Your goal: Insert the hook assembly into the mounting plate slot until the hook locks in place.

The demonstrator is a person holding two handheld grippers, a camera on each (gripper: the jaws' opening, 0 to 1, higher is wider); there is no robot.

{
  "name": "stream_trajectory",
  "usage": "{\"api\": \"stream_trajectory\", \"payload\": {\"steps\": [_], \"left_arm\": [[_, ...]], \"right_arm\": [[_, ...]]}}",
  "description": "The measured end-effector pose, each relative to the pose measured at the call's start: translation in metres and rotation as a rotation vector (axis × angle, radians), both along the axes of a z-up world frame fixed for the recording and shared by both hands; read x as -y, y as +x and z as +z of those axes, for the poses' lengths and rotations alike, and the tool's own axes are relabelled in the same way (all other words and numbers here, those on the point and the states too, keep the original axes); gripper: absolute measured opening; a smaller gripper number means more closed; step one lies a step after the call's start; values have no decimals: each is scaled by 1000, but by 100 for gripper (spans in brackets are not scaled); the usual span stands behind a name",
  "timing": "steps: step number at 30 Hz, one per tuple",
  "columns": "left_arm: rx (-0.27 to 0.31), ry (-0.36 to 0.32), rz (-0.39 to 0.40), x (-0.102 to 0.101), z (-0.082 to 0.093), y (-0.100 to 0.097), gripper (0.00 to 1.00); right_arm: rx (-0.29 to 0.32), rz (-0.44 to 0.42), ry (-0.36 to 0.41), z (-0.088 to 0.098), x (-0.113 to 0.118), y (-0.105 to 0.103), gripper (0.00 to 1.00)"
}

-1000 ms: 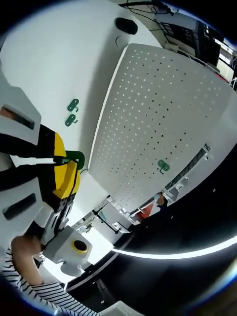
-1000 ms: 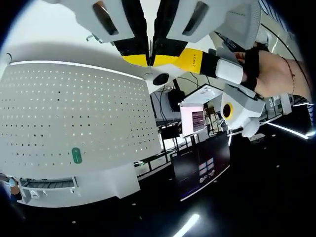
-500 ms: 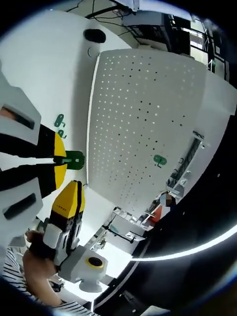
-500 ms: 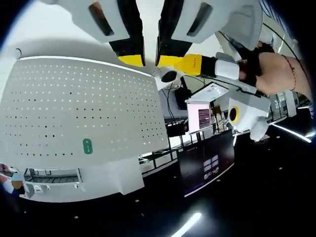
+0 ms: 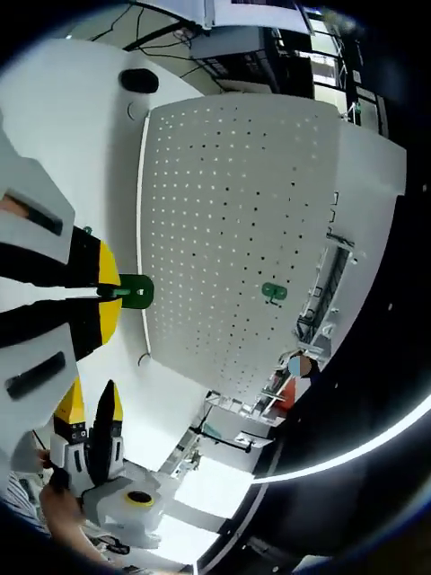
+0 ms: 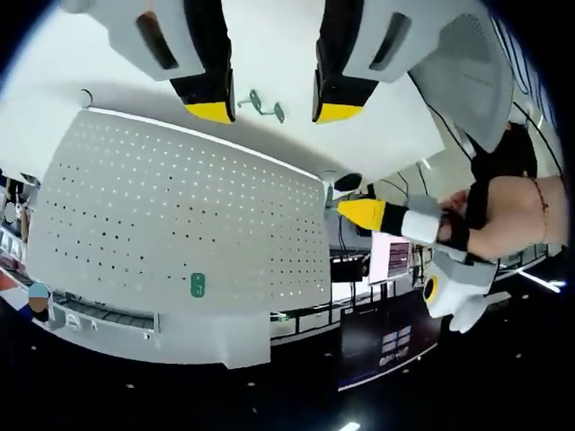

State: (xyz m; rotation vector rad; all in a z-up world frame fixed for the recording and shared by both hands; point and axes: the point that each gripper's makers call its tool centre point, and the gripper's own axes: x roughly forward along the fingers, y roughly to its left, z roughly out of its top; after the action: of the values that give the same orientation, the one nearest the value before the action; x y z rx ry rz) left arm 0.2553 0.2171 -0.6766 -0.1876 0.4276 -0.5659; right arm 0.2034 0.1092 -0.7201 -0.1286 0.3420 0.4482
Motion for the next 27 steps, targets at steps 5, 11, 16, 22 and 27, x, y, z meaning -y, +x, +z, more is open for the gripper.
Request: {"api": "stream_trajectory", "payload": {"steps": [5, 11, 16, 22, 27], "left_arm": [[52, 20, 20, -2, 8, 11, 1], [79, 54, 80, -11, 9, 23, 1], [147, 104, 138, -18, 14, 31, 1], [167, 132, 167, -19, 16, 43, 1], [177, 128, 206, -21, 20, 56, 1]], "right_arm": [[-95, -25, 37, -24, 7, -9, 46], [-115, -40, -21, -39, 13, -13, 59], [-123, -50, -50, -48, 15, -15, 64], [-145, -50, -43, -56, 16, -18, 66], [-150, -39, -45, -58, 14, -18, 69]]}}
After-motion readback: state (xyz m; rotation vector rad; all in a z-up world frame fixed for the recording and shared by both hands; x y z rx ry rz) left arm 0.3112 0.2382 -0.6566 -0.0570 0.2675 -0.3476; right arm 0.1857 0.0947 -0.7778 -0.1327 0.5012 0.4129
